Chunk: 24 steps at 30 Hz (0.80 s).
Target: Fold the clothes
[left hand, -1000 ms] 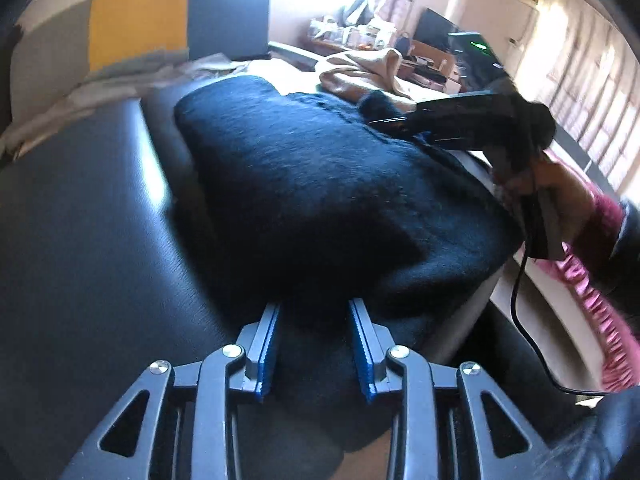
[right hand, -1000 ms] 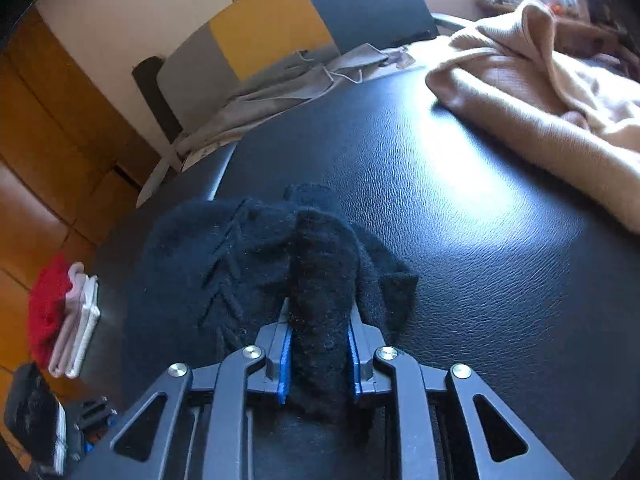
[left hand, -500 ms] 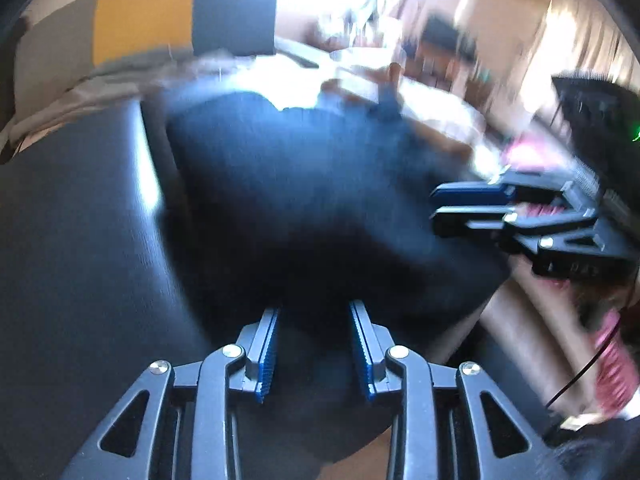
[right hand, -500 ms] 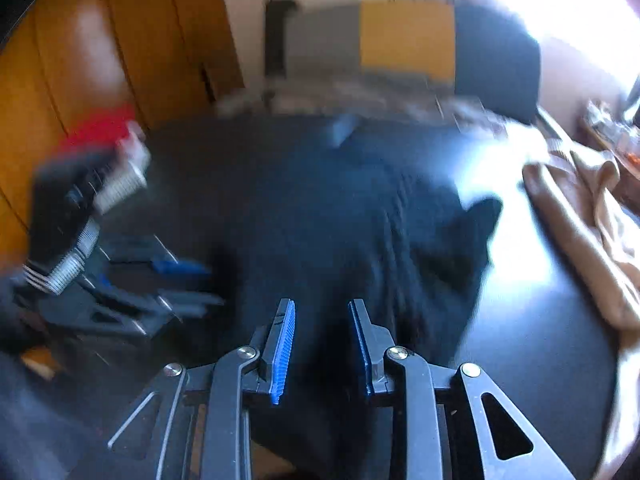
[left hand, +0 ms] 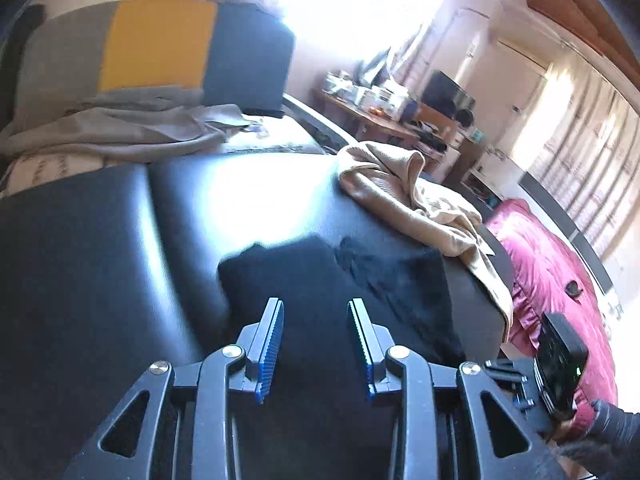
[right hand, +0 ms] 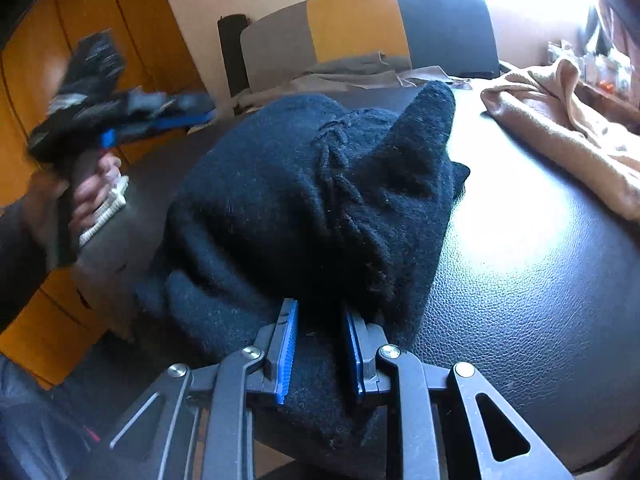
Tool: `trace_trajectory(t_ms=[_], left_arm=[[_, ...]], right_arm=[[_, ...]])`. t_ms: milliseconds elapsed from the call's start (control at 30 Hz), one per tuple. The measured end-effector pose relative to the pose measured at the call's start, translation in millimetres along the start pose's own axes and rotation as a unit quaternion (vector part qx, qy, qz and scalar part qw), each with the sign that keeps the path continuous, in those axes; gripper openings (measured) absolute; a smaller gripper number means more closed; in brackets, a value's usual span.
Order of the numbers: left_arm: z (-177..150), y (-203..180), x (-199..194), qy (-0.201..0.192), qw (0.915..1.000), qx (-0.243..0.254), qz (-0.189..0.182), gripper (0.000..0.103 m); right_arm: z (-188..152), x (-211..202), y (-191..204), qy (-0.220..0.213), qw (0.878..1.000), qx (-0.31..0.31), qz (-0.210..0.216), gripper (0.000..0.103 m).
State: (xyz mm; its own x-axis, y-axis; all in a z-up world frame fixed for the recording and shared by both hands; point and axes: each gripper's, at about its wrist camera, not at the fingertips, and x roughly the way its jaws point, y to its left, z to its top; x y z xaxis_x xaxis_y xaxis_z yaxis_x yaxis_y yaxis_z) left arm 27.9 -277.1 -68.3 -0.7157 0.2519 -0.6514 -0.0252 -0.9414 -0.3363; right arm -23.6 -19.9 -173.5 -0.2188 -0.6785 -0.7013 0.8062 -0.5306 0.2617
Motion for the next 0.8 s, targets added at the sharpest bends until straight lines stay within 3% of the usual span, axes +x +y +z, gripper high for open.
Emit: trace_trajectory(t_ms=[100, 167, 200, 433, 667, 733, 800], left_arm=[[12.8, 2.3, 42.5, 0.049, 0.9983, 0.029, 0.014, 0.033], [8.6, 5.1, 83.0, 0.113, 0.9891, 0.059, 0.074, 0.036], [5.2, 5.0, 93.9, 0.117, 0.9868, 0.073, 0.086, 0.037], [4.4, -4.3, 109.4, 0.094, 0.9849, 0.062, 0.131, 0.037], [11.0, -8.9, 100.1, 0.080, 0.9866, 0.037, 0.137, 0.037], [10.5, -7.1, 90.0, 0.062, 0.9898, 0.015, 0.127, 0.037], [7.7, -0.4, 70.3, 0.039, 0.9929, -0.023, 0.110, 0.038]], right_arm=[[0.2, 0.8, -3.0, -0.003, 1.000, 0.010, 0.010, 0.023], [-0.7, 0.5, -6.1, -0.006, 0.999, 0.022, 0.023, 0.023], [-3.1, -1.8, -10.5, -0.007, 0.999, 0.031, 0.031, 0.023], [-7.1, -5.9, -24.8, -0.006, 0.996, 0.068, 0.065, 0.023], [-2.6, -3.4, -26.2, 0.002, 0.996, 0.063, 0.064, 0.023], [-0.2, -2.9, -25.0, 0.006, 0.996, 0.062, 0.062, 0.023], [6.1, -2.0, -25.8, 0.013, 0.995, 0.072, 0.068, 0.030]])
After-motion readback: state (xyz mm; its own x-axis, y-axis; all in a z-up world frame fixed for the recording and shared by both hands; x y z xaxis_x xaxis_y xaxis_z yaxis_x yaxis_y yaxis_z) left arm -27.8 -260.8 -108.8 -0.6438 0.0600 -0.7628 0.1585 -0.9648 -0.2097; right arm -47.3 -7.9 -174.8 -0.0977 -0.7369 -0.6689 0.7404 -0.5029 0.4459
